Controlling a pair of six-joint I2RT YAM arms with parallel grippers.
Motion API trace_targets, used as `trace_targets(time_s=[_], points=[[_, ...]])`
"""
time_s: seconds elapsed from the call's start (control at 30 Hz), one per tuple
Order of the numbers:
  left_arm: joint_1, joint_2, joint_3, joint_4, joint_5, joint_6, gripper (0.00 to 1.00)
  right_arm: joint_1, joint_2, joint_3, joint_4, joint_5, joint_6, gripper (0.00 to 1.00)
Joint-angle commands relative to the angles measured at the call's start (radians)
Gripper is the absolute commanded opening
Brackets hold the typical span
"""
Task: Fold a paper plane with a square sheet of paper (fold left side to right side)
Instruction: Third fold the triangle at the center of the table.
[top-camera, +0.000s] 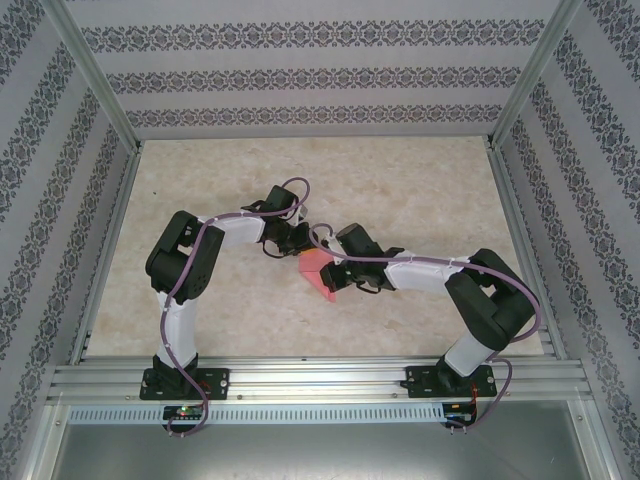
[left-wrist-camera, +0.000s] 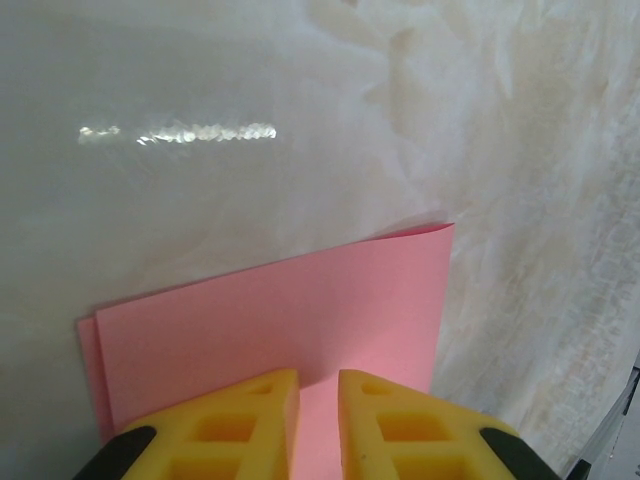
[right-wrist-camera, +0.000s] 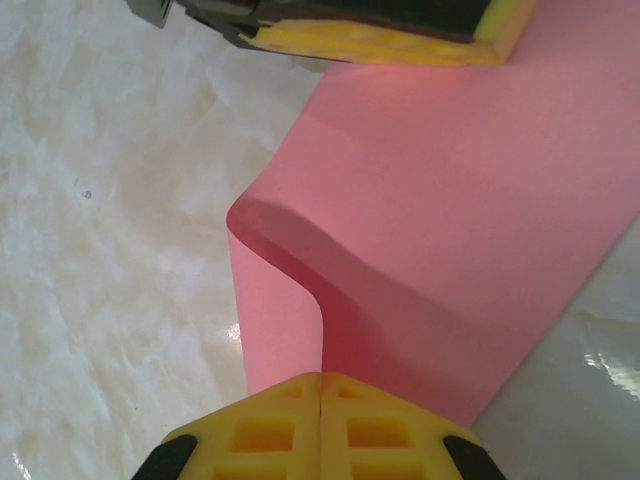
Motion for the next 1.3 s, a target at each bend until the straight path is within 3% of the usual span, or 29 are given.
trace_targets(time_s=[0.0,1.27], points=[[-0.024,0.048,-0.003,-0.055,-0.032,0.02,0.2,-0.017,-0.006,-0.02,0.01,0.005,0.027,0.0],[-0.031,0.048,-0.004,-0.056,-0.035,0.017,0.19,-0.058,0.073,0.018,-0.021,0.019,0.049,0.0]])
